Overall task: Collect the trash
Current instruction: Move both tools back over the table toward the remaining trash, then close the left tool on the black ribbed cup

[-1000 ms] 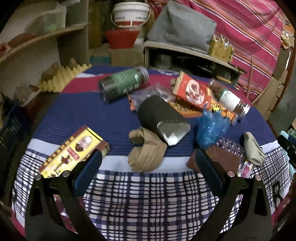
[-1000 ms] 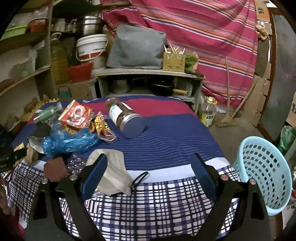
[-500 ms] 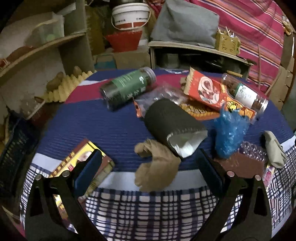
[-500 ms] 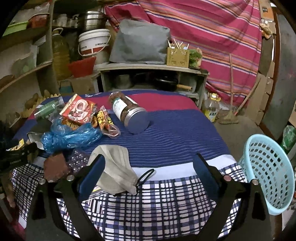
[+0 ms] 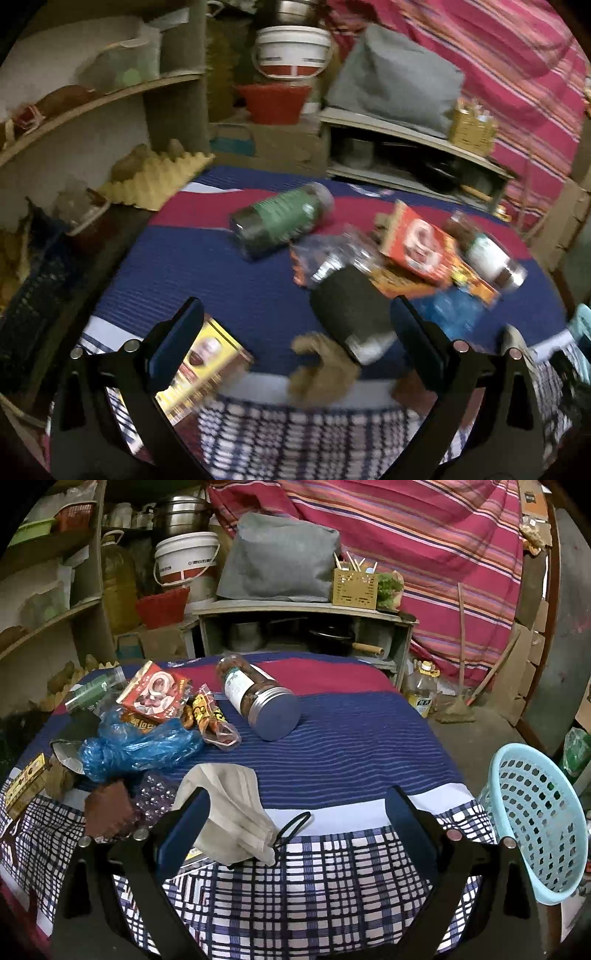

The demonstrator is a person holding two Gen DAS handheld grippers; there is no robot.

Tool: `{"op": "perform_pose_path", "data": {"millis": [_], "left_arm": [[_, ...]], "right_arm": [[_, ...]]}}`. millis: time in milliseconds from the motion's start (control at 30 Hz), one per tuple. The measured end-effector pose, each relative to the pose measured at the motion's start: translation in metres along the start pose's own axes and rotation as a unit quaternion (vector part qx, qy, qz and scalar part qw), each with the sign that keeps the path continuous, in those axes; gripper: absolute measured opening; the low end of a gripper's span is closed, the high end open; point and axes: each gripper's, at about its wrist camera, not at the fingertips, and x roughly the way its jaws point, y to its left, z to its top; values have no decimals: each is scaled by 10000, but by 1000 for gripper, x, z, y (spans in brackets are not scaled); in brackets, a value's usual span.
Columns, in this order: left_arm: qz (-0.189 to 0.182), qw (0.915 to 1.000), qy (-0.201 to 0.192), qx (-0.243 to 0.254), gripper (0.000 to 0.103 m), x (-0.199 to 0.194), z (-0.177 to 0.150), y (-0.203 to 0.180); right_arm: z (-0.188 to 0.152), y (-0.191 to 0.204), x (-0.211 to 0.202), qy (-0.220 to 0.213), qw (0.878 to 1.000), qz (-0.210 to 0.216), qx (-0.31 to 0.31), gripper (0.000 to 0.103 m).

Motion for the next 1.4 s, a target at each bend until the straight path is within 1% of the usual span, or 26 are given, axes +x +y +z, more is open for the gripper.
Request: {"op": "perform_pose_path", "data": {"millis": [33, 67, 167, 233, 333, 400, 467, 667, 733, 867, 933, 1067, 1133, 1167, 1200, 1300, 1367, 1400], "left_arm": [[51, 10000, 46, -50, 97, 4, 3, 2], [107, 9997, 173, -133, 97, 14, 9, 4], [112, 9987, 447, -201, 97, 36, 15, 8], [242, 9982, 525, -135, 97, 49, 16, 6], [257, 9978, 608, -76, 98, 62, 14, 2], [215, 9984, 510, -143, 98, 64, 12, 2], [140, 9984, 517, -184, 98, 64, 13, 2], [-142, 9969, 697, -335, 97, 66, 14, 6], [-109, 9975, 619, -335, 97, 63, 15, 5], [-164, 9971, 724, -168, 97, 67, 11, -4], [-154, 9977, 648, -152, 98, 68, 9, -5], [-432, 9953, 800, -329, 95, 70, 9, 2], [-652, 9924, 934, -462, 92, 72, 10, 4], [-707, 9914, 999, -460, 92, 74, 9, 2], [-728, 9912, 1011, -450, 92, 75, 8, -1], [-563, 9944, 871, -221, 93, 74, 5, -8], [-586, 9943, 871, -183, 93, 73, 5, -9], [-617, 9939, 894, -193, 91, 73, 5, -8]], "right_arm": [[0, 2, 0, -10, 10000, -9, -47, 94], [0, 3, -1, -20, 10000, -17, -86, 94], [0, 10, -2, -62, 9996, -79, -278, 94], [0, 14, -1, -82, 9991, -132, -391, 94], [1, 17, 2, -50, 9989, -139, -439, 94], [1, 17, 6, -6, 9989, -142, -442, 94], [0, 16, 8, 23, 9989, -153, -441, 94], [-1, 15, 14, 132, 9991, -119, -389, 94], [-1, 15, 12, 111, 9990, -129, -410, 94], [-1, 17, 10, 75, 9989, -136, -434, 94], [-1, 17, 10, 73, 9989, -137, -445, 94], [-1, 18, 9, 57, 9988, -148, -465, 94], [-1, 18, 8, 35, 9988, -150, -463, 94], [-1, 18, 8, 31, 9988, -145, -459, 94], [-1, 18, 8, 31, 9989, -139, -458, 94], [-1, 18, 8, 37, 9988, -126, -469, 94], [-1, 18, 8, 31, 9988, -132, -470, 94], [-1, 17, 8, 24, 9988, -137, -468, 94]]}}
